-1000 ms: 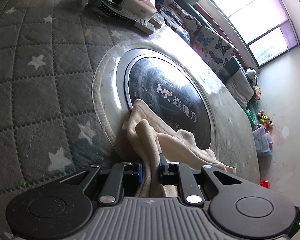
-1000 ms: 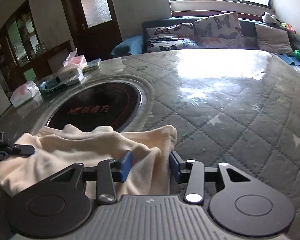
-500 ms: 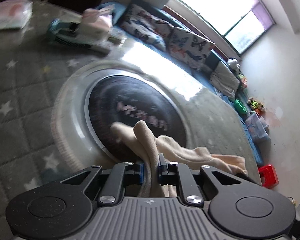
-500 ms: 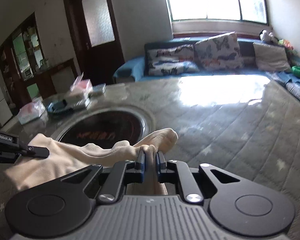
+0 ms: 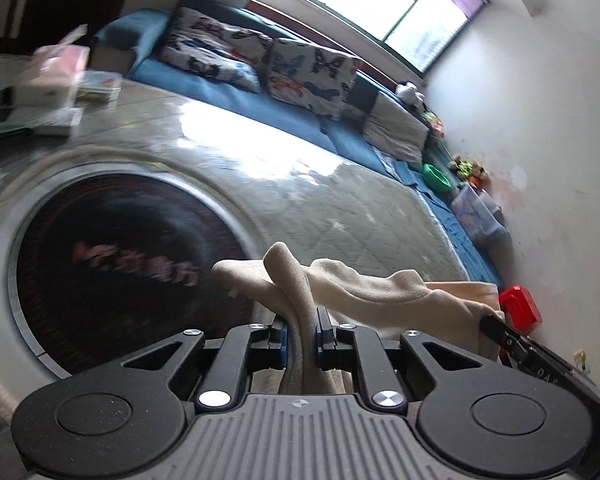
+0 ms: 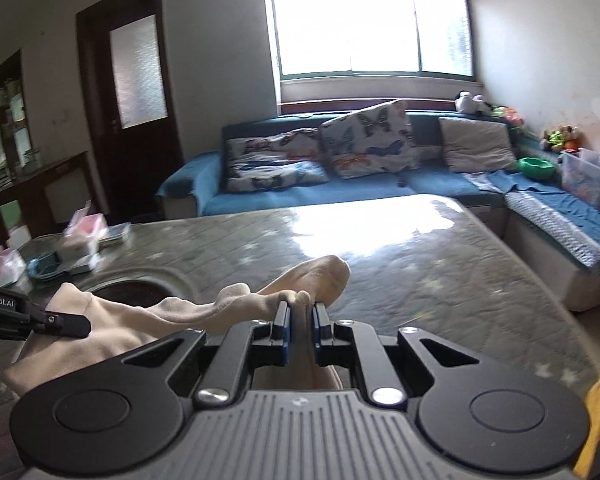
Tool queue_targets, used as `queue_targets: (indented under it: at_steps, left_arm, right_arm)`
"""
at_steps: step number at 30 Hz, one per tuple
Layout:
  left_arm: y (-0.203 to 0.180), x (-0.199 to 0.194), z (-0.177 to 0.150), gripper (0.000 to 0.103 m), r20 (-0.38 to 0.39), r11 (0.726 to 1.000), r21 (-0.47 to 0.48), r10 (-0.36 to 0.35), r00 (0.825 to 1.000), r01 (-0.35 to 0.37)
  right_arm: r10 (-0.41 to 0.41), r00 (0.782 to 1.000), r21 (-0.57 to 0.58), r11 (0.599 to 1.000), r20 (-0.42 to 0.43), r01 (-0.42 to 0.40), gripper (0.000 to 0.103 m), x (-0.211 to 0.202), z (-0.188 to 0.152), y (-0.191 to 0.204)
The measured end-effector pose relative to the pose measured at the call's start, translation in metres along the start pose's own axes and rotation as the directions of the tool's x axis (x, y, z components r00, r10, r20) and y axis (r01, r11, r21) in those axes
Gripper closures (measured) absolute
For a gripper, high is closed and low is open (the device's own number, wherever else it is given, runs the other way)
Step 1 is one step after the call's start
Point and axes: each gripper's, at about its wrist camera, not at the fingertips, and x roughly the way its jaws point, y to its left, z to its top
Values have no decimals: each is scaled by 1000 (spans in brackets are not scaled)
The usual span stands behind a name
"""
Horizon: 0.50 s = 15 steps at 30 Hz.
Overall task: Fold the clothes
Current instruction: 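Lift the sweatshirt with both grippers and fold it over onto itself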
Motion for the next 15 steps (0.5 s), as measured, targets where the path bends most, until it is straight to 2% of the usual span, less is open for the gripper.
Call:
queue_targets:
  at_steps: [7, 15]
  left_arm:
    - [-29, 42, 5, 90, -38, 997, 75, 1, 999, 2]
    - [-41, 76, 4, 90, -81, 991, 132, 15, 997, -4]
  right_arm:
    - [-73, 997, 19, 997, -17, 74, 93, 15, 6, -33]
    - [-123, 990, 51, 991, -64, 126, 94, 41, -4, -56]
